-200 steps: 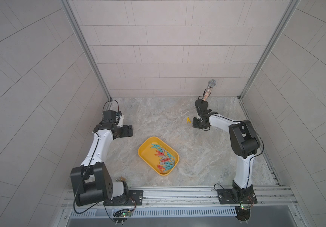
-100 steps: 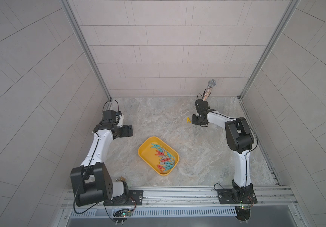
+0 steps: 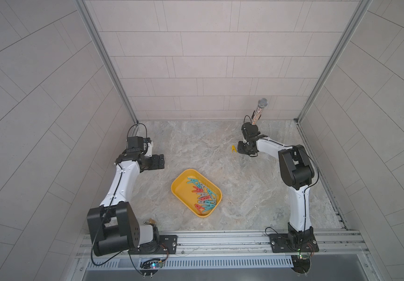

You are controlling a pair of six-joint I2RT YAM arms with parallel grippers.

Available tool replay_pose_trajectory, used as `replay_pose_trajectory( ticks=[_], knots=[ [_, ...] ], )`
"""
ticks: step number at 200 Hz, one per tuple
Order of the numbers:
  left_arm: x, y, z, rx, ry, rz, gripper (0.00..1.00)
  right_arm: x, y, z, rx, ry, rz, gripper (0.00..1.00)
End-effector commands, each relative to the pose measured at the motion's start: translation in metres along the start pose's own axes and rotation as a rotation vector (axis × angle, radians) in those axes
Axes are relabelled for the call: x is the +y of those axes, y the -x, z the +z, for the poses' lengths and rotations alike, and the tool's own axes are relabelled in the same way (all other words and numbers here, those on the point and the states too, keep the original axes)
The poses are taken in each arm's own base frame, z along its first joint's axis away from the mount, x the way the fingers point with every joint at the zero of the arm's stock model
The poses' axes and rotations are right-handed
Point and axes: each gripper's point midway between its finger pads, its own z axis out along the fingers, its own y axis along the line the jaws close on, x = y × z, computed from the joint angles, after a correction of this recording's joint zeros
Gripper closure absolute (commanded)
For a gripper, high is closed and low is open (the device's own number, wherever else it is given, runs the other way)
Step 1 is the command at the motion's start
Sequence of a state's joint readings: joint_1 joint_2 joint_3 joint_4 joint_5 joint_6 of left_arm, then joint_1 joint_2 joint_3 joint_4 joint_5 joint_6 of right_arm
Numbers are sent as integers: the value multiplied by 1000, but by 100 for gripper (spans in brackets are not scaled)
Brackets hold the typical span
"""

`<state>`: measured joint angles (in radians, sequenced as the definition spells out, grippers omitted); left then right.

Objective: Take the clothespins out of the storage box
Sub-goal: Place the clothespin at the center of the board, then pick up the clothespin from the storage box.

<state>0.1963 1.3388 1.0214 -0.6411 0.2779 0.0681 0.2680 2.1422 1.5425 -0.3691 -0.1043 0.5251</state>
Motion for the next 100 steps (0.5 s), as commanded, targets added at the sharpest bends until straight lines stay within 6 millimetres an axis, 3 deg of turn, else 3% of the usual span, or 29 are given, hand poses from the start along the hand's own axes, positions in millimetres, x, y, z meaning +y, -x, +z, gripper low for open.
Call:
replay_pose_trajectory(
  ticks=[1,54,100],
  knots=[
    [-1,-2,-5,-6,-9,7,0,-2,4,-21,-16,-5,3,76],
    [0,-2,-5,-7,-3,8,0,5,3,-45,-32,44,11,75],
    [1,-3,-5,-6,-1,6,0,18,-19,-75,-30,112,-8,74]
  ],
)
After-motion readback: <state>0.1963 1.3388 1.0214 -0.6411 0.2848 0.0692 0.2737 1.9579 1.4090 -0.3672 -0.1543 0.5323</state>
